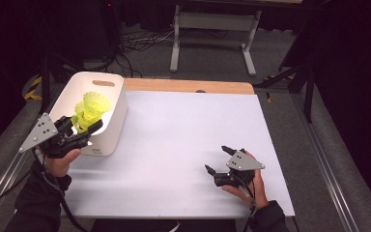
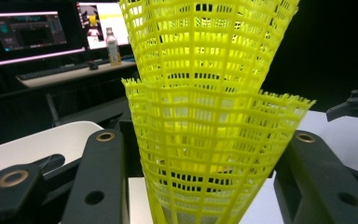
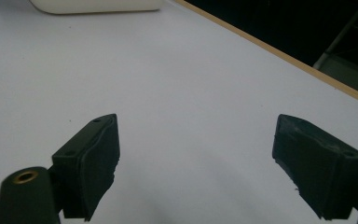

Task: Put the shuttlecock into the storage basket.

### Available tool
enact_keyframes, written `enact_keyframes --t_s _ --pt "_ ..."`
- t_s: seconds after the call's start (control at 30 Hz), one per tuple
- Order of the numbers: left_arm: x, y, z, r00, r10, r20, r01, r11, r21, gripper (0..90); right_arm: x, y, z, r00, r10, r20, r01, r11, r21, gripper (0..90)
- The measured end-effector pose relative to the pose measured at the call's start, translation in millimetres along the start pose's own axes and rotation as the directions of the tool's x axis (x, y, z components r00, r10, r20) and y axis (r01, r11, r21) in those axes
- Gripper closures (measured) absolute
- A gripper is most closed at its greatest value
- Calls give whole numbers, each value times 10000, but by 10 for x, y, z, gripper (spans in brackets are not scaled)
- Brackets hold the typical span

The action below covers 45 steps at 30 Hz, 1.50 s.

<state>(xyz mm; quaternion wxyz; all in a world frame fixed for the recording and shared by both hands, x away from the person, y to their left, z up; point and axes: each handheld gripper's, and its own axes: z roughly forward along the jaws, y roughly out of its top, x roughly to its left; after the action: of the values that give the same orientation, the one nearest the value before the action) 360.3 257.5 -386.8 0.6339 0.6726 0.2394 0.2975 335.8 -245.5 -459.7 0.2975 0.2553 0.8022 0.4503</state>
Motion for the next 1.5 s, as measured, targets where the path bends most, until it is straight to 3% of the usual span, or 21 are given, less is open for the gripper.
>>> enact_keyframes --t_s 0.17,0.23,0.57,0.67,0.87,1.1,1.27,1.37,1.43,1.5 --pt "112 65 35 9999 -152 -20 153 9983 567 522 -19 -9 15 9999 105 20 -105 9999 28 163" --pt "183 147 68 9999 -105 -36 108 9950 998 523 -30 -12 12 9999 126 39 -126 9999 6 163" --pt "393 336 205 9997 -137 -184 165 9866 1626 525 -58 -25 17 9998 207 46 -207 9998 80 164" --pt "476 345 267 9993 -235 -283 282 9832 1804 525 -61 -26 20 9998 205 43 -206 9998 83 165" --pt "589 388 387 9987 160 -476 -50 9748 2230 518 -72 -32 29 9997 236 17 -236 9996 139 166" --pt "756 393 513 9976 91 -693 80 9701 2426 523 -70 -33 46 9997 219 -66 -218 9996 183 166" --pt "863 380 586 9975 102 -705 98 9606 2779 522 -84 -36 45 9997 223 -47 -222 9996 185 167" --pt "951 352 664 9973 61 -725 167 9509 3090 519 -94 -41 54 9996 271 -70 -269 9994 225 167" --pt "997 333 700 9962 154 -859 133 9460 3238 515 -95 -43 60 9996 255 -104 -253 9994 231 167" --pt "1062 290 737 9950 -8 -1000 342 9425 3325 515 -92 -42 66 9997 222 -137 -218 9994 258 168"
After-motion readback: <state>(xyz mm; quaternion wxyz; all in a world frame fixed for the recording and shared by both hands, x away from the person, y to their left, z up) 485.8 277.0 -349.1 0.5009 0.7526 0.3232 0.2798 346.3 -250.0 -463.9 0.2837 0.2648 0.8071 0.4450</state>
